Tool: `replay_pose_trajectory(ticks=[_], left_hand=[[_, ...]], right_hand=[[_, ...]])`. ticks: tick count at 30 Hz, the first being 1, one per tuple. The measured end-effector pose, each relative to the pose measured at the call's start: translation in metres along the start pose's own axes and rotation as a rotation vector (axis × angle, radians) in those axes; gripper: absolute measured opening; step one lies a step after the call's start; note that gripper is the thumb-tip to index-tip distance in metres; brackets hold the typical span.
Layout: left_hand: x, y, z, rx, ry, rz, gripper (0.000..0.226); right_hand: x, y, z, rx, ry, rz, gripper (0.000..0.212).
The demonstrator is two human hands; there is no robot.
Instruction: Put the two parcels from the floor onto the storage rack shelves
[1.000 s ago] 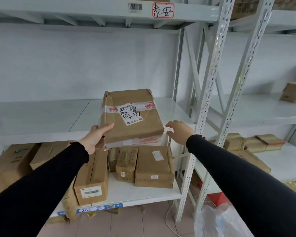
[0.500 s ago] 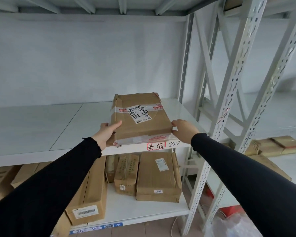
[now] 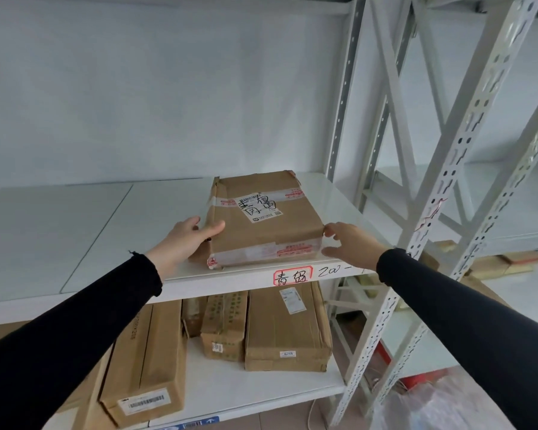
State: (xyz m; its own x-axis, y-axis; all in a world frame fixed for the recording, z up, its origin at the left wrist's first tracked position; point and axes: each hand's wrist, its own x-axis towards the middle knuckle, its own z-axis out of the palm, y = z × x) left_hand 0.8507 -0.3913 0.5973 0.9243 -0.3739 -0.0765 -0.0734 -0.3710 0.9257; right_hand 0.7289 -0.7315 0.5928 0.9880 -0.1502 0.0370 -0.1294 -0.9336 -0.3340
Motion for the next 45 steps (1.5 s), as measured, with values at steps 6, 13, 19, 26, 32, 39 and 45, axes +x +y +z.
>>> replay_pose_trajectory(ticks=[6,13,19,26,32,39,45], left_hand=[[-0.003,-0.002,0.002,0.183,-0.015,0.082,0.083],[0.019,-0.001,0.001,0.159,-0.011,0.083,0.063],[0.054,0.004,-0.008,0.125,0.019,0.009,0.049],[0.073,0.005,-0.012,0.094,0.028,-0.024,0.051],[0.075,0.004,-0.015,0.126,0.030,-0.023,0.051],[0.065,0.013,-0.022,0.592,0.039,0.124,0.050],[0.039,0.044,-0.048,0.882,0.020,0.215,0.065]], right_hand=[[0.004,0.001,0.014,0.277,-0.032,-0.007,0.068],[0.044,0.001,0.018,0.338,0.013,0.017,0.085],[0.092,0.001,0.016,0.345,-0.041,0.035,0.075],[0.124,0.001,0.016,0.350,-0.081,0.043,0.067],[0.126,0.000,0.014,0.315,-0.090,0.055,0.066],[0.115,-0.019,-0.010,0.069,-0.076,0.054,0.062],[0.088,-0.057,-0.053,-0.096,0.023,-0.071,0.055]])
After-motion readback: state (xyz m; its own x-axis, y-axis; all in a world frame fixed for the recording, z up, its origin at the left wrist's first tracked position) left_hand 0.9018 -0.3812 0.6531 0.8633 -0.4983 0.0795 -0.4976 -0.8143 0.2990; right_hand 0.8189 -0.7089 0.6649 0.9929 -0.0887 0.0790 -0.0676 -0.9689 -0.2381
